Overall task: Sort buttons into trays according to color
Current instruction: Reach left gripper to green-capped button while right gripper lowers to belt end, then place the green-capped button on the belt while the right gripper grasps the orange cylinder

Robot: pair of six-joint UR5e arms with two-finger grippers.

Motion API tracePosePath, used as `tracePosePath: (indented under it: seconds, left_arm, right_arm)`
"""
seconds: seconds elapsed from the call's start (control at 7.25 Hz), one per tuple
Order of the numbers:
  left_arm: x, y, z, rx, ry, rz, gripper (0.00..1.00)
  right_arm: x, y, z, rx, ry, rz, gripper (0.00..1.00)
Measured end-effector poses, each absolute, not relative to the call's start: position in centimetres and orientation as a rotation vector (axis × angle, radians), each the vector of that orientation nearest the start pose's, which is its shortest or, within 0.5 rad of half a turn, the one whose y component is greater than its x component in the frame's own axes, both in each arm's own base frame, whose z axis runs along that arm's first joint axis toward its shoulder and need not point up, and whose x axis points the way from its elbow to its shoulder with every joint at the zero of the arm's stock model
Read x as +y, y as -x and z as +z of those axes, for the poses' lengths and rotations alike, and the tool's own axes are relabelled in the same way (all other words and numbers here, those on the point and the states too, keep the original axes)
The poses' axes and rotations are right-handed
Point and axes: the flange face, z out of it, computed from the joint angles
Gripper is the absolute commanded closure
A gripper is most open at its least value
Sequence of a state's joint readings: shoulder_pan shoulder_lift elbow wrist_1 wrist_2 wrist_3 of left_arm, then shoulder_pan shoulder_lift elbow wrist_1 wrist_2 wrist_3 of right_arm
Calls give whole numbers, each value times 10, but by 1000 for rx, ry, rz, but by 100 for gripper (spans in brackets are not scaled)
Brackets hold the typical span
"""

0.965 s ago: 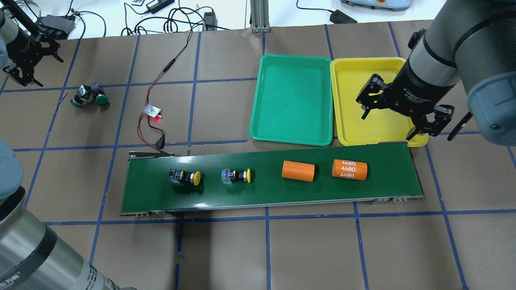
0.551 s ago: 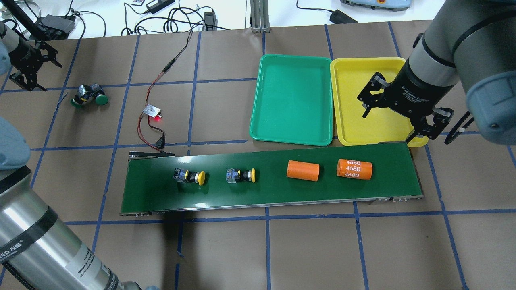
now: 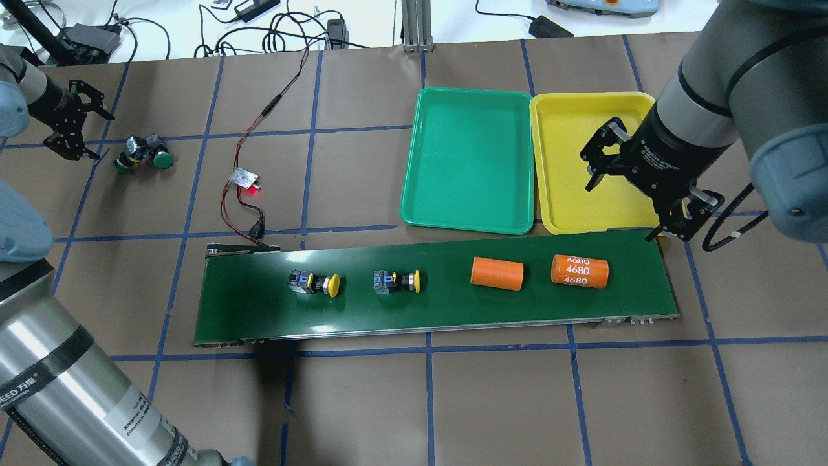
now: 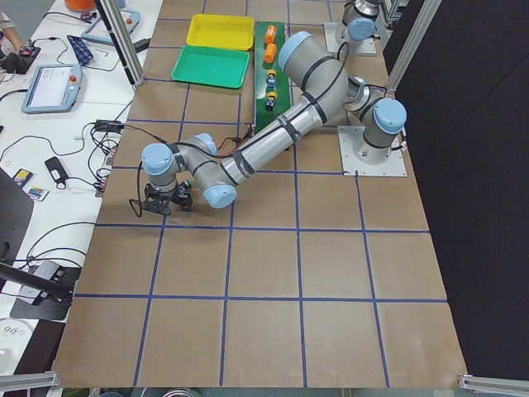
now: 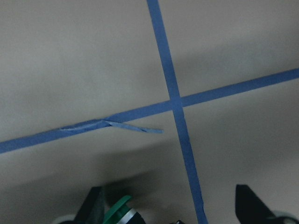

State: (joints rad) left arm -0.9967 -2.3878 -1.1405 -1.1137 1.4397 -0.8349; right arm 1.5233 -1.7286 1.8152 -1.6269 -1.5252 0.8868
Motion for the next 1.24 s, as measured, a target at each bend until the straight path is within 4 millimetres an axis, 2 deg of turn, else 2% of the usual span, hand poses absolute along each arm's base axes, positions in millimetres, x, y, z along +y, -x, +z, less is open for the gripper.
tracePosePath:
  seconds: [0.28, 0.41, 0.55, 0.83, 0.96, 1.1, 1.24]
  left_arm:
    - [-727, -290, 202, 2503, 2207, -6, 0]
    - [-724, -283, 200, 2487, 2252, 22, 7]
    - [-721, -281, 198, 2477, 2280, 42, 52]
    - [-718, -282, 194, 2481, 2304, 64, 53]
    - [-719, -281, 194, 2491, 2313, 68, 67]
    - [-719, -281, 195, 2498, 2318, 68, 74]
    - [-720, -280, 199, 2508, 2325, 65, 74]
  right_arm:
    - [-423, -119, 440, 2711, -1529, 94, 0]
    - [-423, -119, 439, 2694, -1559, 99, 0]
    - [-423, -119, 439, 2685, -1574, 102, 0]
    - [-422, -118, 438, 2684, -1588, 99, 0]
    - [-422, -118, 439, 2669, -1616, 97, 0]
    - [-421, -119, 439, 2633, -1674, 97, 0]
    - [-420, -119, 439, 2584, -1744, 98, 0]
